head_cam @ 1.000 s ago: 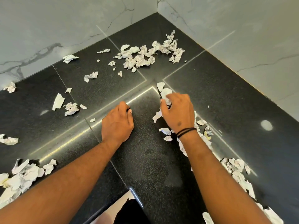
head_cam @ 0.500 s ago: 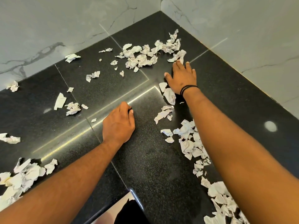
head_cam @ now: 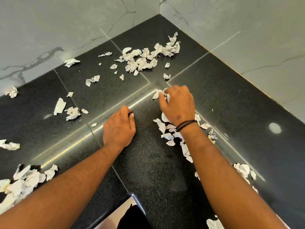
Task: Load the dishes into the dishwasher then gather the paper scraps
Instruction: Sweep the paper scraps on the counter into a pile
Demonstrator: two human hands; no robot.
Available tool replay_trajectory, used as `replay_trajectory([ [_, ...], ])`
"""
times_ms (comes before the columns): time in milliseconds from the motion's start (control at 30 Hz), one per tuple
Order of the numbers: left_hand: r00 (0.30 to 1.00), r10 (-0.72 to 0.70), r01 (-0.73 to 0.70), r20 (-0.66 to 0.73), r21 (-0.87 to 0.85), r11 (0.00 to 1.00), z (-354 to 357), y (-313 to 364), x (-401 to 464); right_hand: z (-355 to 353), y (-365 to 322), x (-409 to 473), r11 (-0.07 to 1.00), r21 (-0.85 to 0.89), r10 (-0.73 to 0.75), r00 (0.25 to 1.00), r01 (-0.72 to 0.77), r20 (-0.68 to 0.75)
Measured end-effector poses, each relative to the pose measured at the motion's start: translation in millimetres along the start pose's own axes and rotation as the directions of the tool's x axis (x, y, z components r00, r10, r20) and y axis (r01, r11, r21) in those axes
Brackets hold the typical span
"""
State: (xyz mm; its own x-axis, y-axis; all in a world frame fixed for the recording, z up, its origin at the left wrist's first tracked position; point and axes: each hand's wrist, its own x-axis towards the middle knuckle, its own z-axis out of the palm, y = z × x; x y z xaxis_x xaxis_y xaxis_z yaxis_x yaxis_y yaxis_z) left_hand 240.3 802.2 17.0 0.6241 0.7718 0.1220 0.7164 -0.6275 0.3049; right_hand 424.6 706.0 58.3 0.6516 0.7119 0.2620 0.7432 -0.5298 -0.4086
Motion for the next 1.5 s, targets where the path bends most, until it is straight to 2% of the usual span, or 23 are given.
replay_trajectory([
  [67,1.000,0.000,0.000,-0.001,0.004,1.000,0,0,0,5,2,33,0.998,0.044,-0.034,0.999,0.035,-0.038],
  [100,1.000,0.000,0.000,-0.001,0.005,1.000,0,0,0,10,4,52,0.998,0.044,-0.046,0.999,0.046,0.000],
  [167,1.000,-0.004,0.004,-0.004,0.011,1.000,1,0,1,25,10,84,1.000,0.000,-0.017,0.982,0.017,0.189],
  [233,1.000,-0.009,0.009,-0.007,0.015,1.000,1,-1,1,41,15,102,0.997,-0.080,0.026,0.929,0.004,0.369],
  [300,1.000,-0.009,0.009,-0.007,0.014,1.000,2,-1,1,53,19,104,0.987,-0.159,0.047,0.894,0.027,0.445],
  [433,1.000,-0.004,0.004,-0.012,0.013,1.000,3,-1,1,53,9,72,0.990,-0.130,0.006,0.906,0.054,0.424],
  [567,1.000,-0.006,0.006,-0.007,0.006,1.000,2,0,0,38,-5,-1,0.991,-0.082,-0.064,0.904,0.108,0.423],
  [700,1.000,-0.007,0.007,-0.022,0.018,1.000,2,1,0,18,-10,-49,0.990,-0.110,-0.027,0.884,0.088,0.467],
  [800,1.000,-0.008,0.008,-0.027,0.012,1.000,1,1,0,7,-18,-39,0.990,-0.121,-0.003,0.888,0.066,0.460],
  [1000,1.000,-0.004,0.004,-0.027,0.015,1.000,3,-1,1,29,-34,52,0.995,0.034,-0.104,0.936,0.099,0.337],
  [1100,1.000,0.000,0.000,-0.027,0.016,1.000,4,-1,1,49,-31,95,0.999,0.003,-0.050,0.906,0.054,0.421],
  [1167,1.000,-0.001,0.001,-0.028,0.017,1.000,4,-2,1,62,-29,106,0.994,-0.088,-0.019,0.880,0.069,0.475],
  [1267,1.000,0.003,-0.003,-0.028,0.014,1.000,4,-3,1,73,-29,98,0.979,-0.172,-0.012,0.883,0.105,0.470],
  [1400,1.000,0.007,-0.007,-0.023,0.017,1.000,4,-2,1,64,-33,58,0.987,-0.126,-0.035,0.910,0.095,0.413],
  [1500,1.000,0.005,-0.005,-0.024,0.012,1.000,4,-2,0,50,-36,1,0.992,-0.093,-0.053,0.951,0.085,0.305],
])
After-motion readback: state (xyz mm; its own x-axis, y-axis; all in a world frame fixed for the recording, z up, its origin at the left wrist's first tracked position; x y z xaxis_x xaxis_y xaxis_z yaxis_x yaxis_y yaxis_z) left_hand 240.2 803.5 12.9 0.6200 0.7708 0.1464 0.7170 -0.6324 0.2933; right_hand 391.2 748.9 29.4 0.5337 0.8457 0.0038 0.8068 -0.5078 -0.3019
